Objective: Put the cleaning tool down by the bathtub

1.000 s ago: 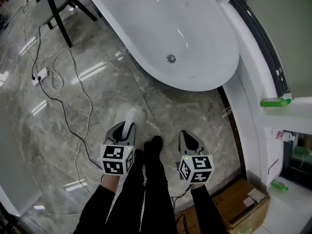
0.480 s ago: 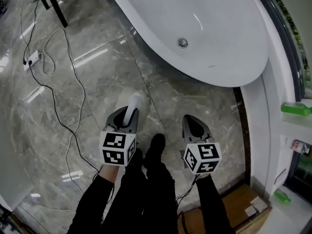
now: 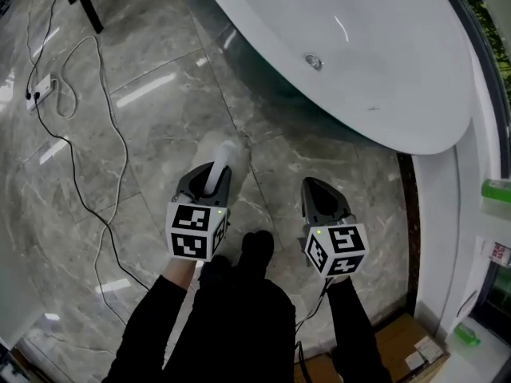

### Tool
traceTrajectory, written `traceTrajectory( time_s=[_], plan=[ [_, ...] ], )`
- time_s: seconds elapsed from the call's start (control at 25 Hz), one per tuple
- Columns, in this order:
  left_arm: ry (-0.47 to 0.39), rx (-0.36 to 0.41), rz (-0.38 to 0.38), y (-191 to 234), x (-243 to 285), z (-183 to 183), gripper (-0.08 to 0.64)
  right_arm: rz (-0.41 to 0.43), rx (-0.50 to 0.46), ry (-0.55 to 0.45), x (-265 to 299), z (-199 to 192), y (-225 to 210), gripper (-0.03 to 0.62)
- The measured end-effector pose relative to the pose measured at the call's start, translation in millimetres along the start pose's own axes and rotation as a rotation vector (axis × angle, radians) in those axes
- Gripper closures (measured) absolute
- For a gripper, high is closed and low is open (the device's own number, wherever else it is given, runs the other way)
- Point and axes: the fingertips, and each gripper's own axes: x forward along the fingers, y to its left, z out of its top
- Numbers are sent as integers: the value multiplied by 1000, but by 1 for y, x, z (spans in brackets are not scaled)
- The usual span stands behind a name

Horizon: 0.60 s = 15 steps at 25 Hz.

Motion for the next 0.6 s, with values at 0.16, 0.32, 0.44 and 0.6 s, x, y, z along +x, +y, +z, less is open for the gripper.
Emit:
traceTrajectory(
  time_s=[0.16,0.32,0.44,0.6],
  plan=[
    [4,-3,0,10,24,-14,462,13,23,10,26,-18,-6,592],
    [6,11,0,19,43,-27,462,23,-2,-2,46,-22,-10,592],
    [8,18,-3,24,58,-36,462,27,-5,-14,61,-26,-16,592],
    [5,24,-4,31,79,-48,462,42,6,-29,80,-35,-22,592]
  ],
)
